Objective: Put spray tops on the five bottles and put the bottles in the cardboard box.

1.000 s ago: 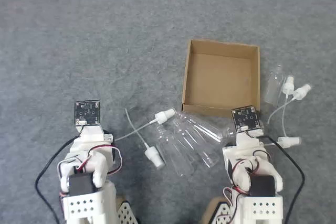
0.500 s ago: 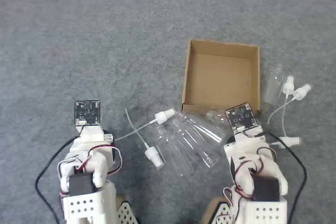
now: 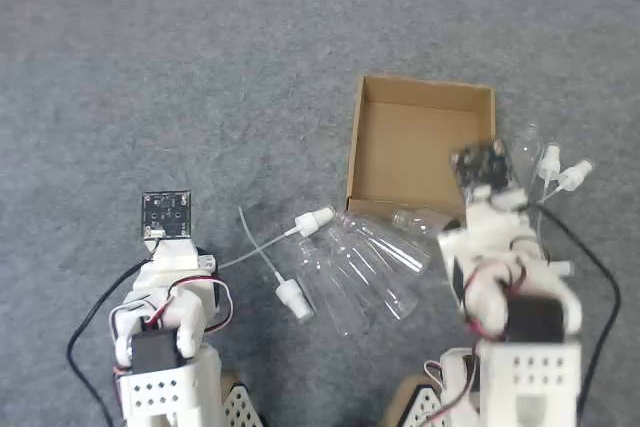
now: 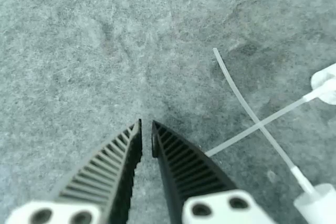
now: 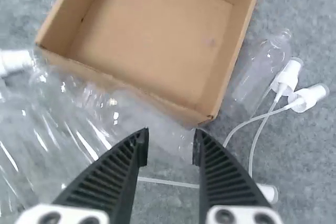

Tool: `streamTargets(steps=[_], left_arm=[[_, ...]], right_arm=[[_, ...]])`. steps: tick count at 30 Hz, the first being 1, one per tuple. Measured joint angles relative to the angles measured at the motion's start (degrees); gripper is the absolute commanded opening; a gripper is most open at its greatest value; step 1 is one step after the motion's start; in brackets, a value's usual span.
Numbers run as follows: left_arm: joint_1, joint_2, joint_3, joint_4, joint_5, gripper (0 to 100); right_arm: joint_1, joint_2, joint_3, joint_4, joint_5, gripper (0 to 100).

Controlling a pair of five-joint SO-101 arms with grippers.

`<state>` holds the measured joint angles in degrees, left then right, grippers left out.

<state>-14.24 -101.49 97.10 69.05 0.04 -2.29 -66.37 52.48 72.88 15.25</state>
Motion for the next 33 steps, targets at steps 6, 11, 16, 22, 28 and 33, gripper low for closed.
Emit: streamTargets(steps=[6,11,16,22,28,33], left_arm=[[0.0,0.0,0.0,0.0,0.0,2],[0.0,0.0,0.0,0.0,0.0,2],[0.0,0.0,0.0,0.0,0.0,2],[0.0,0.0,0.0,0.4,0.0,2],[0.0,0.0,0.0,0.4,0.0,2],[0.0,0.0,0.0,0.4,0.0,2]], right_arm=[[7.4,15.8,-12.6,0.4,-4.5,11.3],[12.0,27.3,-20.3,0.4,-5.5,16.5],[14.8,39.1,-29.2,0.4,-7.9,24.6],[15.3,54.7,-40.6,0.4,-8.8,23.2],[15.4,70.1,-50.7,0.4,-11.5,23.2],[15.4,80.7,-59.0,0.4,-12.8,23.2]])
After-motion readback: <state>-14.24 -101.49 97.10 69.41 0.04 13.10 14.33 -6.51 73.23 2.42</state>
